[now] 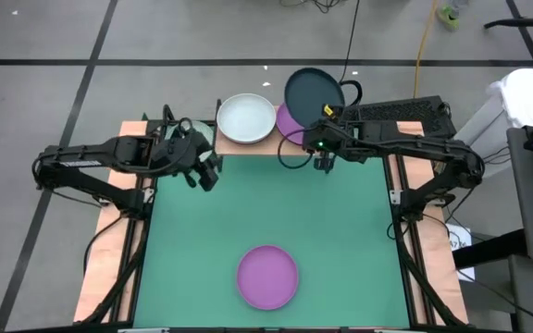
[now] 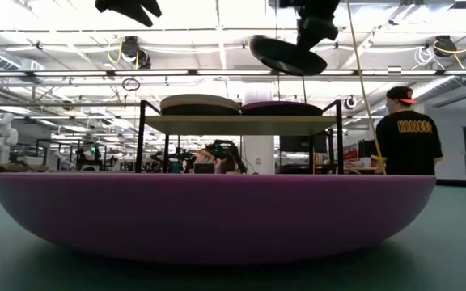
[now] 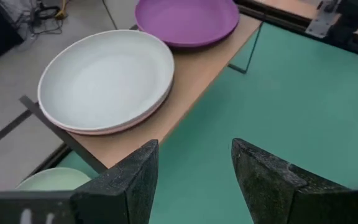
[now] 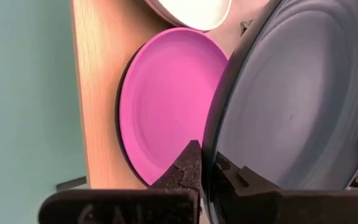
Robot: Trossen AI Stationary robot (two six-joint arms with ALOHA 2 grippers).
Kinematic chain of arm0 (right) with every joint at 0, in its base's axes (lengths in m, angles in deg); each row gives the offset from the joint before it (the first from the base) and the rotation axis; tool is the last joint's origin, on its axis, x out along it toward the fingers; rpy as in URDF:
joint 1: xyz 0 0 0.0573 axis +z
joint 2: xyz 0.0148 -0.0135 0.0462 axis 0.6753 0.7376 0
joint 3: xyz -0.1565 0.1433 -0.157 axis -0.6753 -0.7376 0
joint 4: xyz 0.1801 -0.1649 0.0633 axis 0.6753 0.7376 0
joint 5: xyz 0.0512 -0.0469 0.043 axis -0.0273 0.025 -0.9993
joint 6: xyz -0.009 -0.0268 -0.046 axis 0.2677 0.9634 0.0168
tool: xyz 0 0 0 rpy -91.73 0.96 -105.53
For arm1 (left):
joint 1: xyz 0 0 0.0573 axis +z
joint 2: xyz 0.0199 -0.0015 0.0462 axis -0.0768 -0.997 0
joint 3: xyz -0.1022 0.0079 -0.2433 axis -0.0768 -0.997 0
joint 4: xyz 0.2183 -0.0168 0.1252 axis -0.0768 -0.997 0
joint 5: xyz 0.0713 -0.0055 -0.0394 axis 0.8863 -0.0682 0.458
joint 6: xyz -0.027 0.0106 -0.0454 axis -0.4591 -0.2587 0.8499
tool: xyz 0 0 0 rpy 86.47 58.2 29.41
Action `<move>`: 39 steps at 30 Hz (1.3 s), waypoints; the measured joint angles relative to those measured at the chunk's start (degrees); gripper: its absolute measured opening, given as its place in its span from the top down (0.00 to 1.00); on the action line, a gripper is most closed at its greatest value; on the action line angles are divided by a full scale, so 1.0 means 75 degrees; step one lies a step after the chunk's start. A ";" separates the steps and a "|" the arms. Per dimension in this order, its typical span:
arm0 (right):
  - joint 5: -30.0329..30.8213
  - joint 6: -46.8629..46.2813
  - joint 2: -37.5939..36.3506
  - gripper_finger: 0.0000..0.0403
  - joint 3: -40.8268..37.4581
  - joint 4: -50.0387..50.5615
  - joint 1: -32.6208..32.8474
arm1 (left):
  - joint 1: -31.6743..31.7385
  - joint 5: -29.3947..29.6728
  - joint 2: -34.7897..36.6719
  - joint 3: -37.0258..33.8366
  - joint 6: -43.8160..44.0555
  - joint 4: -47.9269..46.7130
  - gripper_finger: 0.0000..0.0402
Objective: Place and stack plates onto a shelf
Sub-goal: Stack the dark blue plate on top of the purple plate on the shelf
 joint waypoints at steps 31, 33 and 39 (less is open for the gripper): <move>-0.0016 0.0364 0.0518 1.00 -0.0866 -0.0410 -0.0184 | -0.1696 -0.0231 0.0615 -0.2395 0.1755 0.0859 0.48; -0.0033 0.0341 0.0520 1.00 -0.0968 -0.0501 -0.0184 | -0.1736 -0.0255 0.0614 -0.2473 0.1813 0.1043 0.48; -0.0249 0.0553 0.0517 1.00 -0.1229 -0.0856 -0.0328 | -0.1734 -0.0190 0.0615 -0.2476 0.1798 0.1322 0.48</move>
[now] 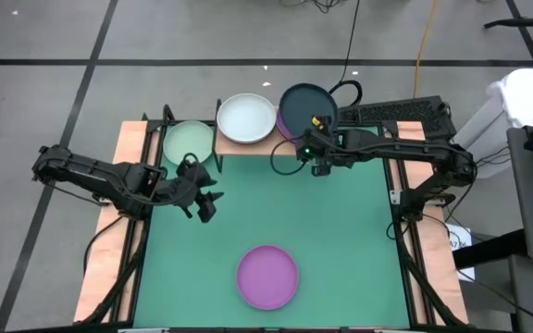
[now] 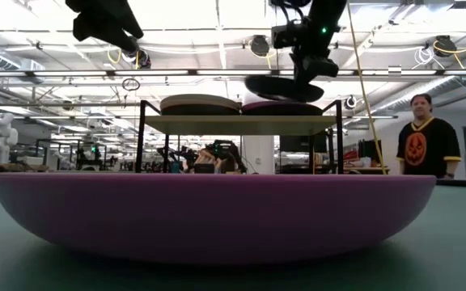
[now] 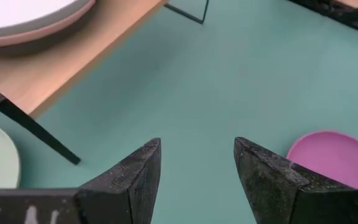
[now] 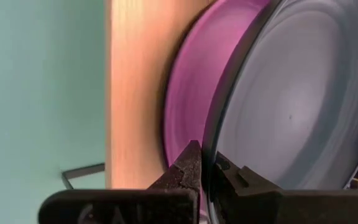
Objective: Place and stack plates onto a shelf
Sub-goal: Stack the dark blue plate on top of the purple plate on the shelf
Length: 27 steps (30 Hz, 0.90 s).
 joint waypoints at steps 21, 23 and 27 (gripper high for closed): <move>-0.0598 0.1378 0.0000 1.00 -0.0152 -0.0444 -0.0561 | 0.0000 0.0203 -0.0001 0.0000 0.0142 0.0067 0.48; -0.0778 0.1348 0.0000 1.00 -0.0152 -0.0413 -0.0561 | 0.0000 0.0203 -0.0002 0.0000 0.0157 0.0066 0.48; -0.0775 0.1388 -0.0003 1.00 -0.0291 -0.0389 -0.0553 | 0.0000 0.0203 -0.0002 0.0000 0.0165 0.0066 0.48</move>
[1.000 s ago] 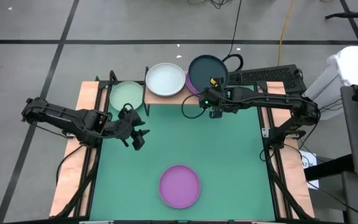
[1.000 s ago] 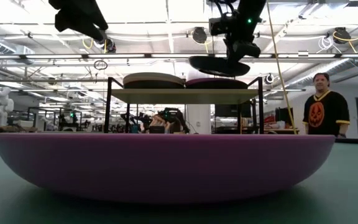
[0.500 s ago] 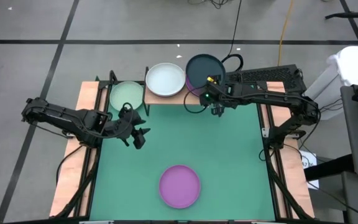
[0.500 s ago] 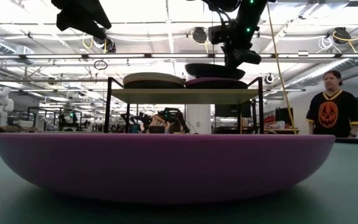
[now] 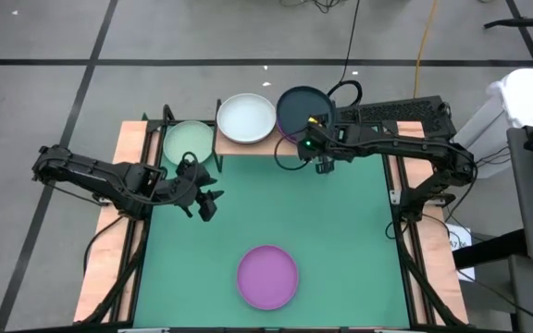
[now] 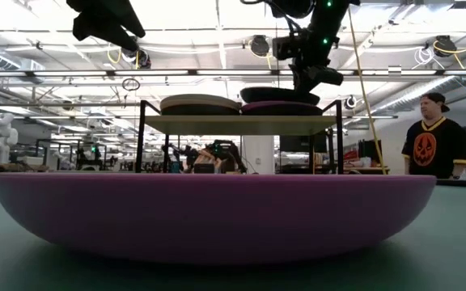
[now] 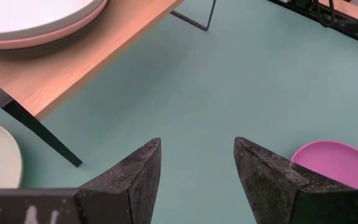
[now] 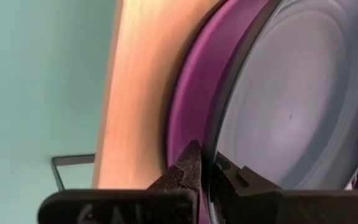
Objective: Place and stack plates onto a shelf
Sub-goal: Stack the dark blue plate on top of the purple plate on the shelf
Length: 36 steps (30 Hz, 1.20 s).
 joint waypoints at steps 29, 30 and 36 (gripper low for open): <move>0.0082 0.0319 -0.0004 0.77 -0.0196 0.0118 0.0000 | 0.0000 0.0000 -0.0001 0.0006 0.0010 -0.0002 0.48; 0.0091 0.0374 -0.0007 0.75 -0.0193 0.0118 0.0003 | 0.0000 -0.0001 -0.0004 0.0009 0.0010 -0.0002 0.48; 0.0274 0.0501 -0.0039 0.65 -0.0196 0.0009 0.0098 | 0.0000 -0.0003 -0.0004 0.0009 0.0010 -0.0002 0.48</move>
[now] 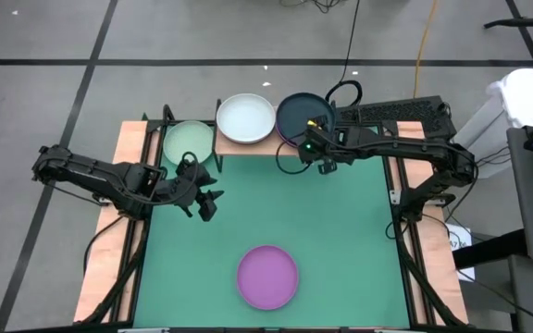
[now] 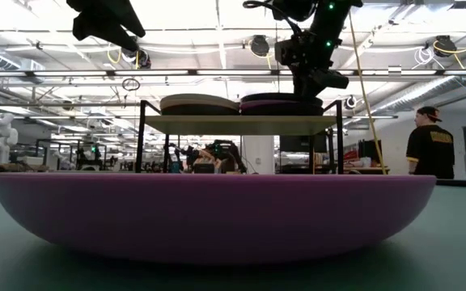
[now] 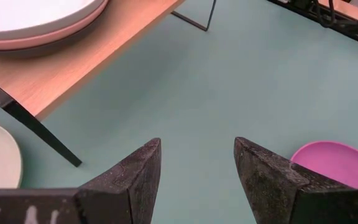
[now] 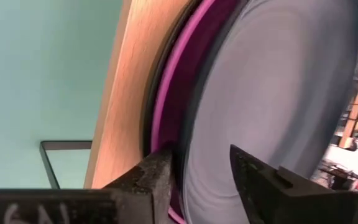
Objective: Place and stack plates onto a shelf
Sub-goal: Stack the dark blue plate on top of the purple plate on the shelf
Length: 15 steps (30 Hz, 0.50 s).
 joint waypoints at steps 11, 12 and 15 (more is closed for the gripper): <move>0.0177 0.0115 -0.0333 0.61 -0.0006 -0.0226 0.0124 | 0.0000 0.0003 0.0000 0.0000 0.0000 -0.0003 0.48; 0.0174 0.0105 -0.0409 0.61 -0.0006 -0.0242 0.0124 | 0.0000 0.0001 0.0000 0.0000 -0.0003 -0.0003 0.48; 0.0142 0.0099 -0.0643 0.61 -0.0006 -0.0238 0.0127 | 0.0000 0.0003 0.0000 0.0000 -0.0021 -0.0006 0.48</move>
